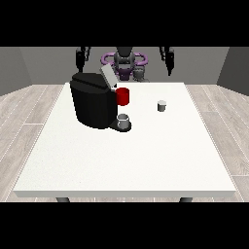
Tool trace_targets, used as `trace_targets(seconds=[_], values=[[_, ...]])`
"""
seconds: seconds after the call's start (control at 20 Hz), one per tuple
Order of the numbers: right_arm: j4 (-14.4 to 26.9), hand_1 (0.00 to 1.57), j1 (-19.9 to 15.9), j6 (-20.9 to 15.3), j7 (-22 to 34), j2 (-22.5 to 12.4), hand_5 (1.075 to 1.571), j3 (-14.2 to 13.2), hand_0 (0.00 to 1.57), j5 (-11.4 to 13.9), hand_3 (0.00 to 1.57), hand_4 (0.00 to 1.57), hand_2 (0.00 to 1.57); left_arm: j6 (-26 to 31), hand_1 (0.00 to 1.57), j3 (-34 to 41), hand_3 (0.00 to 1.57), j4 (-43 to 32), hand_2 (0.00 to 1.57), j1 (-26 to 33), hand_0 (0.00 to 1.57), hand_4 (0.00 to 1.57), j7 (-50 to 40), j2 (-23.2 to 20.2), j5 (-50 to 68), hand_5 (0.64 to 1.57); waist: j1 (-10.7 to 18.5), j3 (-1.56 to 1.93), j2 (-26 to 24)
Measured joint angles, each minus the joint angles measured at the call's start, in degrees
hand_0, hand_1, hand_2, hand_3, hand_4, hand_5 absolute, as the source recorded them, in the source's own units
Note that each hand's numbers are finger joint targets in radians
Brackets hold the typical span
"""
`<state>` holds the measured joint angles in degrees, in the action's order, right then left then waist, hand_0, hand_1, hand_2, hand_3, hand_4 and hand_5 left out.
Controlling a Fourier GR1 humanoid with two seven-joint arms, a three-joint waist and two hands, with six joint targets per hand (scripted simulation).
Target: Insert the coffee pod into the coffee machine and close the lid
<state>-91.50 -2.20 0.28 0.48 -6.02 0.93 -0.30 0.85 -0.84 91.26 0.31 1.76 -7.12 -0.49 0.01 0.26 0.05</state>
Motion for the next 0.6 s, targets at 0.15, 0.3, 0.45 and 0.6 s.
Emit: trace_targets(seconds=[0.15,0.3,0.45,0.6], values=[[0.0,0.0,1.1,0.5,1.0,0.2,1.571,-0.3,0.0,-0.2,0.0,0.13,0.0,0.6,0.0,0.2,0.0,-0.9,0.0,0.2,0.0,0.32,1.2,0.7,0.2,1.571,-0.2,-0.14,-1.0],[1.4,0.0,1.9,-0.3,1.2,0.9,1.571,-0.4,0.0,0.5,0.0,0.13,0.0,3.0,0.0,1.4,0.0,-1.7,0.0,0.7,0.0,0.32,4.1,0.5,2.4,1.571,0.2,-0.21,-1.1],[2.0,0.0,2.4,-4.0,-2.6,2.8,1.571,-3.1,0.0,0.3,0.0,0.09,0.0,3.8,0.0,2.0,0.0,-2.1,0.0,1.5,0.0,0.28,8.2,1.1,3.4,1.571,-0.2,-0.22,-0.9],[2.3,0.0,3.2,-5.6,-4.6,3.9,1.571,-4.1,0.0,-0.2,0.0,0.22,0.0,4.4,0.0,2.4,0.0,-2.1,0.0,1.7,0.0,0.26,9.0,0.8,3.3,1.571,-0.4,-0.25,-1.5]])
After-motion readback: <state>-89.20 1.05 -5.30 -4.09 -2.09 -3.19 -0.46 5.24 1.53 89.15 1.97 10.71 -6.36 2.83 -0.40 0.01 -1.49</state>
